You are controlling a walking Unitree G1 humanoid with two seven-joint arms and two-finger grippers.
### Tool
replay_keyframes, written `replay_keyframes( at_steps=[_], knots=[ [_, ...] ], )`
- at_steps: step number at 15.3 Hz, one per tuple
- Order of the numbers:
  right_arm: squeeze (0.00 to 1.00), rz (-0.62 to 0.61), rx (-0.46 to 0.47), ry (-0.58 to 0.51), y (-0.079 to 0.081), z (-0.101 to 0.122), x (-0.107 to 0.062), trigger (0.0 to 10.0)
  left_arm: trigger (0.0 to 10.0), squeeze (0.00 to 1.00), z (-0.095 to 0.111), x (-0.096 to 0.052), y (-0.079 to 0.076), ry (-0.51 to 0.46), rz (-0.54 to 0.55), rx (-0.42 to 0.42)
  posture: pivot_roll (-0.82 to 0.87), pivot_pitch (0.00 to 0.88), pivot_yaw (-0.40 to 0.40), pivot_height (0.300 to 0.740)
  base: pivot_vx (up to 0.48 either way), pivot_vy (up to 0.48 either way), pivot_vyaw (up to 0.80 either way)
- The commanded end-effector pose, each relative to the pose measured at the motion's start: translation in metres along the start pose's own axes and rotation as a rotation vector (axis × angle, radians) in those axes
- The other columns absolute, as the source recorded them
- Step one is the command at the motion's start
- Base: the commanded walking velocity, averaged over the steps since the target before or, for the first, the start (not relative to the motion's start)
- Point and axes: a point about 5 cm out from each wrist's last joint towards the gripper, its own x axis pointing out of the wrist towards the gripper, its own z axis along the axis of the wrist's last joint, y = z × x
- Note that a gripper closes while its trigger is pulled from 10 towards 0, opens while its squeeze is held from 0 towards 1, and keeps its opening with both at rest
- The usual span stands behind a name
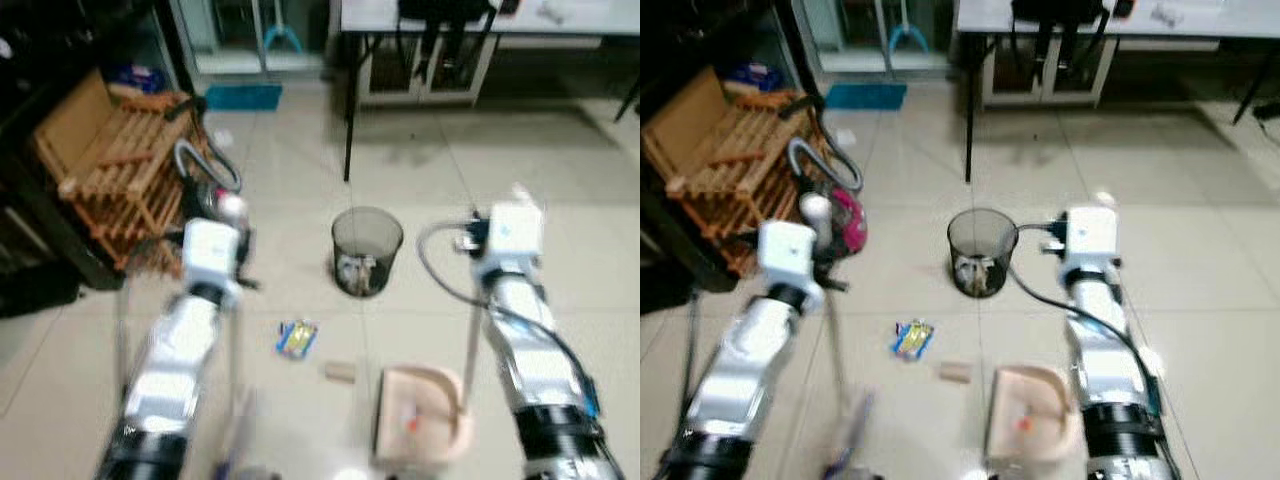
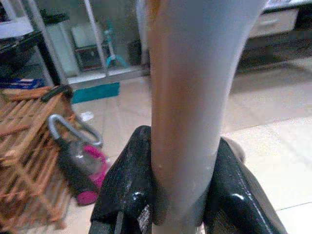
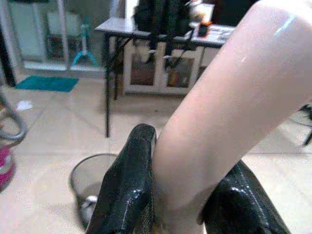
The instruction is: Sweep floor
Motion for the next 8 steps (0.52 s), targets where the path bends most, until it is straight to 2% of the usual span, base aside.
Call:
replay_keyframes(
  at_steps=[1,5,7,8],
  knots=[
    [0.0,0.02,-0.001,-0.019,0.0047,0.0066,0.0018,10.0,10.0,0.0,0.0076,0.0011,0.0097,-0.028,0.042,0.037,-0.04,0.049,0.032,0.74,0.0,0.0,0.0],
    [0.0,0.038,0.019,0.009,0.0116,0.0018,-0.0007,10.0,10.0,0.0,0.0138,0.0038,0.0085,-0.079,0.039,0.053,-0.04,0.055,0.035,0.74,0.0,0.0,0.0],
    [0.0,0.027,0.087,0.034,0.0123,-0.0008,-0.0017,10.0,10.0,0.0,0.016,0.0051,0.0096,-0.09,0.051,0.056,-0.04,0.058,0.037,0.74,0.296,0.0,0.0],
    [0.0,0.024,0.094,0.034,0.0122,-0.0008,-0.0016,10.0,10.0,0.0,0.0167,0.0052,0.0094,-0.096,0.049,0.057,-0.04,0.059,0.038,0.74,0.356,0.0,-0.67]
  ],
)
